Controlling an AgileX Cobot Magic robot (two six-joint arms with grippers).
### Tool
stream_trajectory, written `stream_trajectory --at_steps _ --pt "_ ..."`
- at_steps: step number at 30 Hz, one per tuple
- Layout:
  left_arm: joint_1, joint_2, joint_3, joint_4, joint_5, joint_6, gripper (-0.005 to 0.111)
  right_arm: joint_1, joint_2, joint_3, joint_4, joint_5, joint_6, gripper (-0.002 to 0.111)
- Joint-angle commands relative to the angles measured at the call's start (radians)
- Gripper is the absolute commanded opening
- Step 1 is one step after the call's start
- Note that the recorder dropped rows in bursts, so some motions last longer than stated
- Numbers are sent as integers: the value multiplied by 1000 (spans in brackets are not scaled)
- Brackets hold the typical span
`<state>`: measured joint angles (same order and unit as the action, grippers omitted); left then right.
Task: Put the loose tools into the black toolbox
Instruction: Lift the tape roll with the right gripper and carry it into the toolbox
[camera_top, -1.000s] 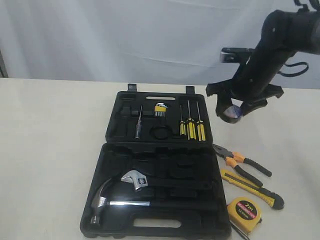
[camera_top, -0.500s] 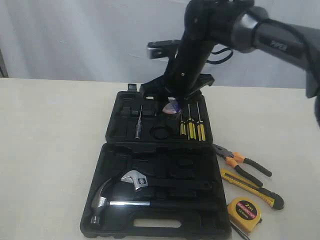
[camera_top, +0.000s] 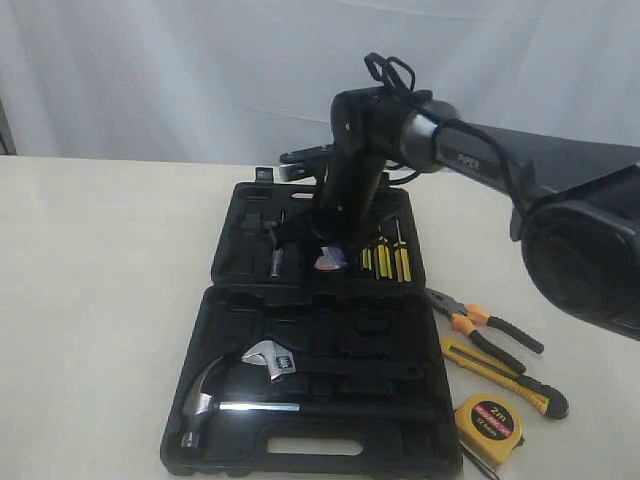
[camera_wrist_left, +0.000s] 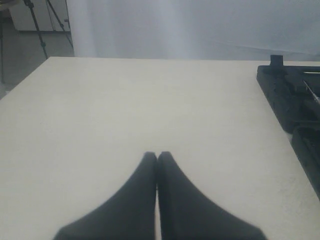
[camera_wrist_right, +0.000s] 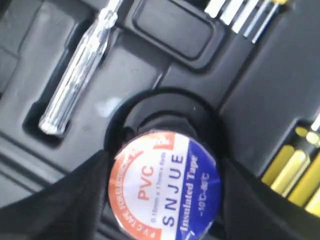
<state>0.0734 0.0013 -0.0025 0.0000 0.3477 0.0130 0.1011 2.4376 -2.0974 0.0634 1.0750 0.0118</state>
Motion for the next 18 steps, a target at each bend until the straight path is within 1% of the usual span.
stream_trajectory --at_steps 1,5,18 --pt "-5 -1 3 0 -5 -6 0 -3 9 -9 -9 -62 6 25" --pt "-5 -1 3 0 -5 -6 0 -3 9 -18 -9 -100 6 25" --pt "-5 -1 3 0 -5 -6 0 -5 12 -18 -17 -79 1 25"
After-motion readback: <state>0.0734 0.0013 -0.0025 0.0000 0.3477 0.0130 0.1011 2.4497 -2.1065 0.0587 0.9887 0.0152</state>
